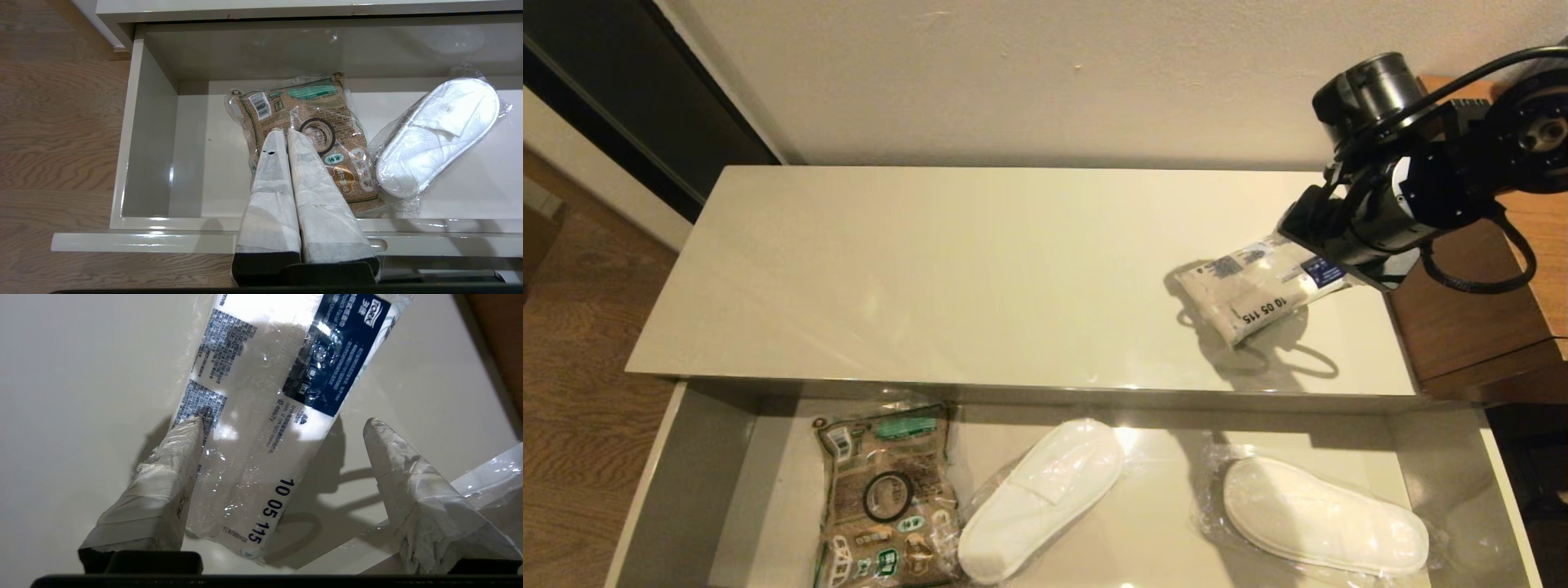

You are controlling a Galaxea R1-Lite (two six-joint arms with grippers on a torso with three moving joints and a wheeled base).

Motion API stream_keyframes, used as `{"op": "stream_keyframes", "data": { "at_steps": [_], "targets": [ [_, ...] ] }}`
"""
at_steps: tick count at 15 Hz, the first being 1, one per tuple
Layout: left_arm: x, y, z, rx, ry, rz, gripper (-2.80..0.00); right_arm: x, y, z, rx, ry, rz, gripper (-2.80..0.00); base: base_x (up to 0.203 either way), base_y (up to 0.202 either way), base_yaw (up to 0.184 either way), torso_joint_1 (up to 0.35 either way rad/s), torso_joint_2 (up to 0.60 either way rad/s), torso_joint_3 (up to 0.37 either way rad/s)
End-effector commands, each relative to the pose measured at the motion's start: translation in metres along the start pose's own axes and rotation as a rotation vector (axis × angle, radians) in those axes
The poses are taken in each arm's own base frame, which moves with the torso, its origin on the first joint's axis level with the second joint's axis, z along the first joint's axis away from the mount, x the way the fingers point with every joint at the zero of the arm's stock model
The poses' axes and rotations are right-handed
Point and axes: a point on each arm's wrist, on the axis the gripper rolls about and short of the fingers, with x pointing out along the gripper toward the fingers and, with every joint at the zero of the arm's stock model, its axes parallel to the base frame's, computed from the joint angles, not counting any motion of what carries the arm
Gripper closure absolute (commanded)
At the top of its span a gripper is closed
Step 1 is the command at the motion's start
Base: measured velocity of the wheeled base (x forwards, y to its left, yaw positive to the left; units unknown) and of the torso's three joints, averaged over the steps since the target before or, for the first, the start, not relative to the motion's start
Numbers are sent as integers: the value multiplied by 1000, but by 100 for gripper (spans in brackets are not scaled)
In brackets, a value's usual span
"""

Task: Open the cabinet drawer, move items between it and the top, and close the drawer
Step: Pick up the tissue on the table

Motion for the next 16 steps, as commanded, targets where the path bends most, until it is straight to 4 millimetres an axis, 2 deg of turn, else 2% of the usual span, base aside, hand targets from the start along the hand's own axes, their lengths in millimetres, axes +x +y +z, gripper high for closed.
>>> {"op": "stream_keyframes", "data": {
  "at_steps": [1,9,12,16],
  "targets": [
    [0,0,0,0,1,-2,0,9,-1,-1,19,5,-23,-280,0,0,0,0,0,0],
    [0,0,0,0,1,0,0,30,3,-7,41,103,70,-280,0,0,0,0,0,0],
    [0,0,0,0,1,0,0,48,3,-15,29,132,45,-280,0,0,0,0,0,0],
    [0,0,0,0,2,0,0,63,8,-17,36,161,112,-280,0,0,0,0,0,0]
  ]
}}
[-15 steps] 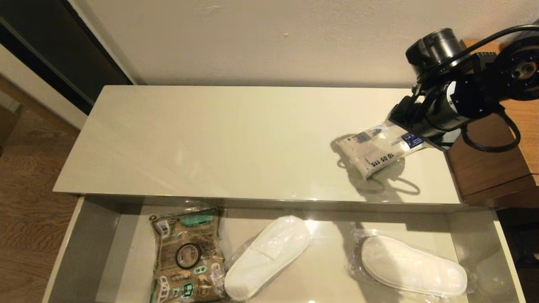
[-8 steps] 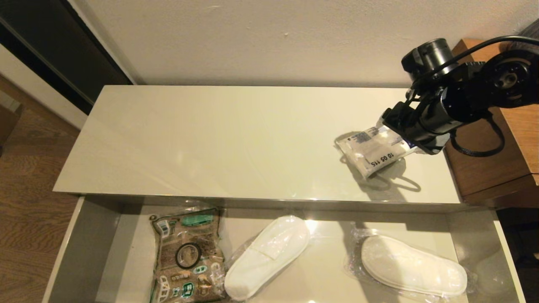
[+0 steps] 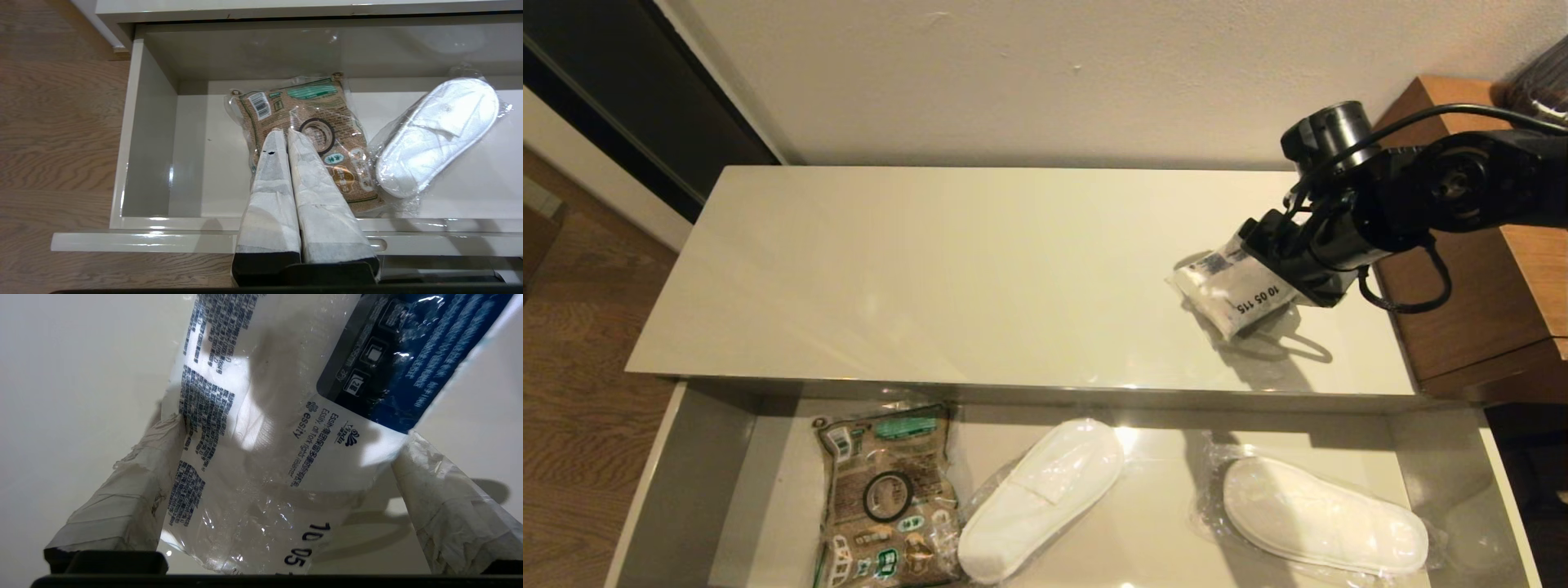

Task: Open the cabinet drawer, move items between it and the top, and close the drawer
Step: Pick up the tissue on the table

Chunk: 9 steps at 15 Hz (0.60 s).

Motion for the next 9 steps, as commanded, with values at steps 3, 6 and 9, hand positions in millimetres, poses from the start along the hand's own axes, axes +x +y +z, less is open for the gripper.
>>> {"op": "stream_keyframes", "data": {
  "at_steps": [3,6,9],
  "targets": [
    [0,0,0,0,1,0,0,14,-2,-6,-15,31,-22,-280,0,0,0,0,0,0],
    [0,0,0,0,2,0,0,15,-5,-9,-20,37,-32,0,0,0,0,0,0,0],
    [0,0,0,0,2,0,0,9,-7,-8,-18,39,-30,0,0,0,0,0,0,0]
  ]
}}
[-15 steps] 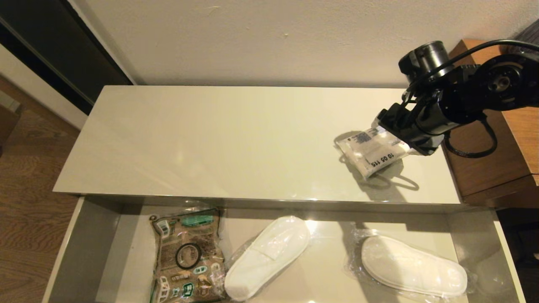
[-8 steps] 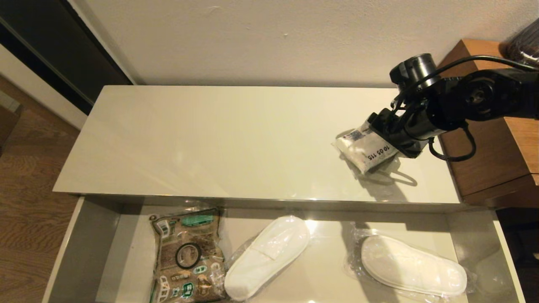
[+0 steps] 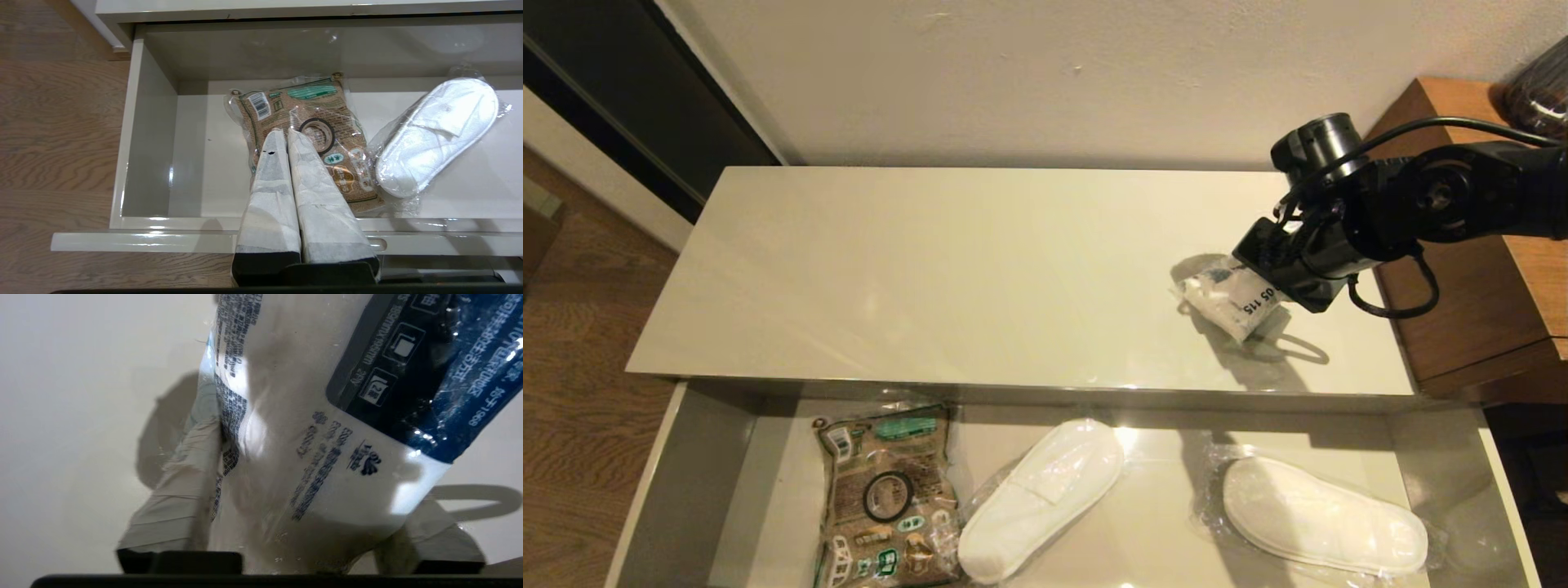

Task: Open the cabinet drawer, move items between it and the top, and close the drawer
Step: Pick up the tissue on the table, then put the tissue in the drawer

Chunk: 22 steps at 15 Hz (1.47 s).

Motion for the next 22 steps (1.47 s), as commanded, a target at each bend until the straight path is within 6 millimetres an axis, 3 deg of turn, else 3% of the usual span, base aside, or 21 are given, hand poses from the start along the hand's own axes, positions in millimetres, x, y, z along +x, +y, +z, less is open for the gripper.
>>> {"op": "stream_keyframes", "data": {
  "at_steps": [1,5,6,9,12,16,20,22],
  "targets": [
    [0,0,0,0,1,0,0,-4,-3,0,4,3,-6,0,0,0,0,0,0,0],
    [0,0,0,0,2,0,0,-40,-17,0,-16,8,18,0,0,0,0,0,0,0],
    [0,0,0,0,1,0,0,-58,-23,1,-30,9,48,0,0,0,0,0,0,0],
    [0,0,0,0,2,0,0,-89,-48,-10,-102,40,59,0,0,0,0,0,0,0],
    [0,0,0,0,2,0,0,-131,-90,-28,-173,50,62,0,0,0,0,0,0,0],
    [0,0,0,0,2,0,0,-175,-158,-73,-331,122,50,0,0,0,0,0,0,0],
    [0,0,0,0,1,0,0,-173,-195,-102,-291,188,-30,0,0,0,0,0,0,0],
    [0,0,0,0,1,0,0,-164,-198,-108,-192,207,-69,0,0,0,0,0,0,0]
  ]
}}
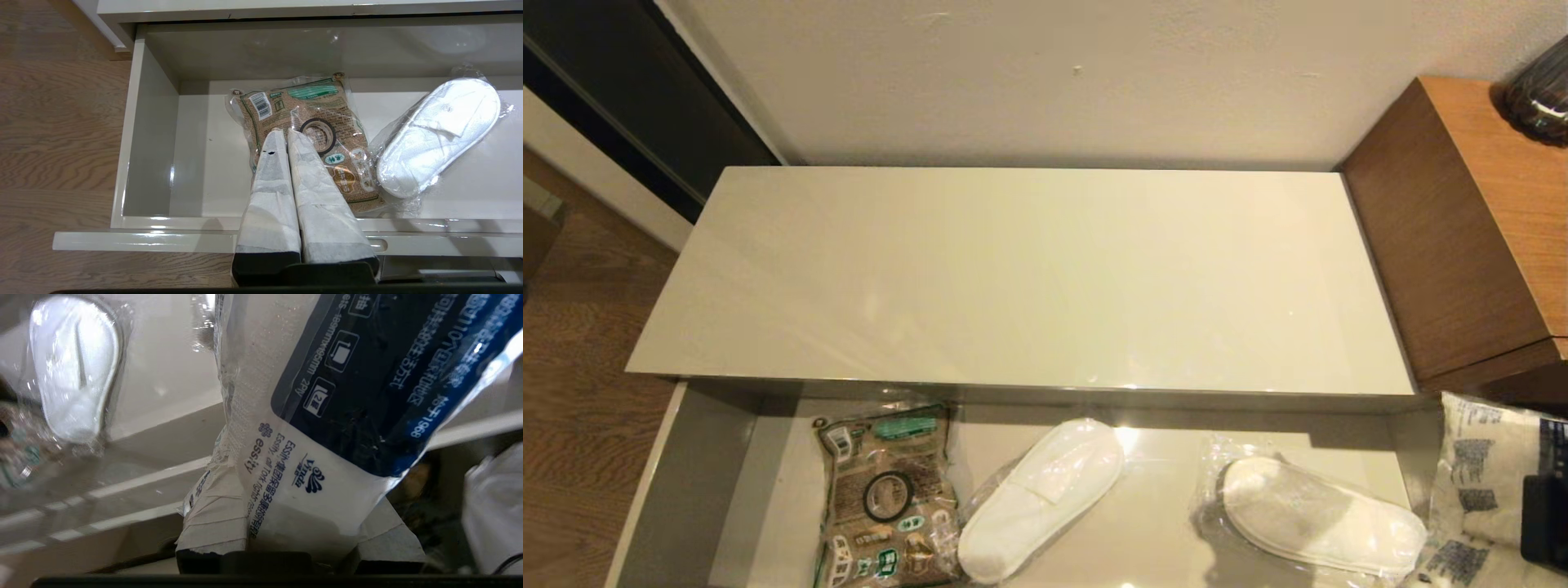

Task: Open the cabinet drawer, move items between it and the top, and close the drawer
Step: Put the tissue in the drawer

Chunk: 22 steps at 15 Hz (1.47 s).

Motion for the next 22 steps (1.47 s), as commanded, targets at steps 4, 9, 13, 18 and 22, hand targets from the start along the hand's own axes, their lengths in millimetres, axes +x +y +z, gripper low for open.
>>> {"op": "stream_keyframes", "data": {
  "at_steps": [4,9,13,18,22],
  "targets": [
    [0,0,0,0,2,0,0,38,10,-2,281,23,-95,0,0,0,0,0,0,0],
    [0,0,0,0,1,-1,0,73,16,-7,381,41,-189,0,0,0,0,0,0,0],
    [0,0,0,0,2,0,0,105,11,-11,407,59,-265,0,0,0,0,0,0,0],
    [0,0,0,0,2,0,0,139,12,-8,436,63,-297,0,0,0,0,0,0,0],
    [0,0,0,0,1,0,0,156,17,-7,433,62,-290,0,0,0,0,0,0,0]
  ]
}}
